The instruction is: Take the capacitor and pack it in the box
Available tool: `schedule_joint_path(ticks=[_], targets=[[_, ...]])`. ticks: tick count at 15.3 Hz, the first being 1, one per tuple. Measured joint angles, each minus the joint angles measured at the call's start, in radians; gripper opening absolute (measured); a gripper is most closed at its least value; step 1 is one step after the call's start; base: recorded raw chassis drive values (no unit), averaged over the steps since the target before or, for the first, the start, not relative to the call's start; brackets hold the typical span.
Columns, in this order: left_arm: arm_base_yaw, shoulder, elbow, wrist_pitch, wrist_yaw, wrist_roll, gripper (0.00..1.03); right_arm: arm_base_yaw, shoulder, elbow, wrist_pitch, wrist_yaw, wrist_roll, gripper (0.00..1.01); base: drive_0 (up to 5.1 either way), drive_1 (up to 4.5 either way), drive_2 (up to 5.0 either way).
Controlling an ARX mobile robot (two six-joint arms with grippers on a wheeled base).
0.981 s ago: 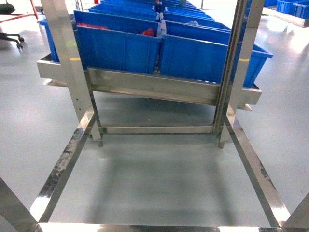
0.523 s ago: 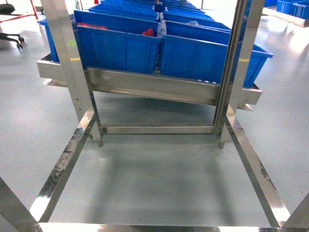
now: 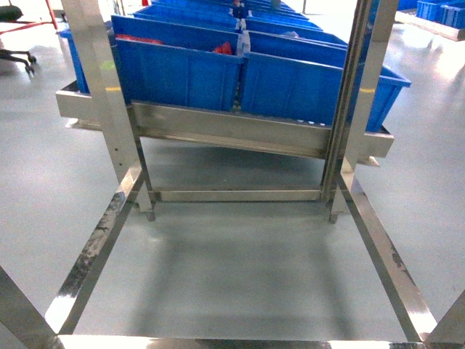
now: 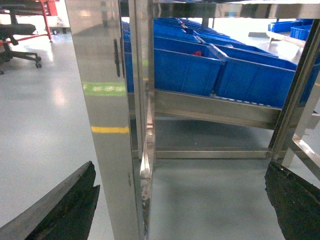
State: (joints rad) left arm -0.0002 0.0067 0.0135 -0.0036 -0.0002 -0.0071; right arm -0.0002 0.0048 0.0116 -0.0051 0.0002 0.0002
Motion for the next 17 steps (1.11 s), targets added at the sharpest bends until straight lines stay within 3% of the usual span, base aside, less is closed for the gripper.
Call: schedule_joint_path(ticks=[17], targets=[[0.0, 0.0, 0.0, 0.0, 0.001, 0.008, 0.98, 0.0, 0.0, 0.0, 0.0, 0.001, 0.003, 0.98, 0.0, 0.0, 0.0]])
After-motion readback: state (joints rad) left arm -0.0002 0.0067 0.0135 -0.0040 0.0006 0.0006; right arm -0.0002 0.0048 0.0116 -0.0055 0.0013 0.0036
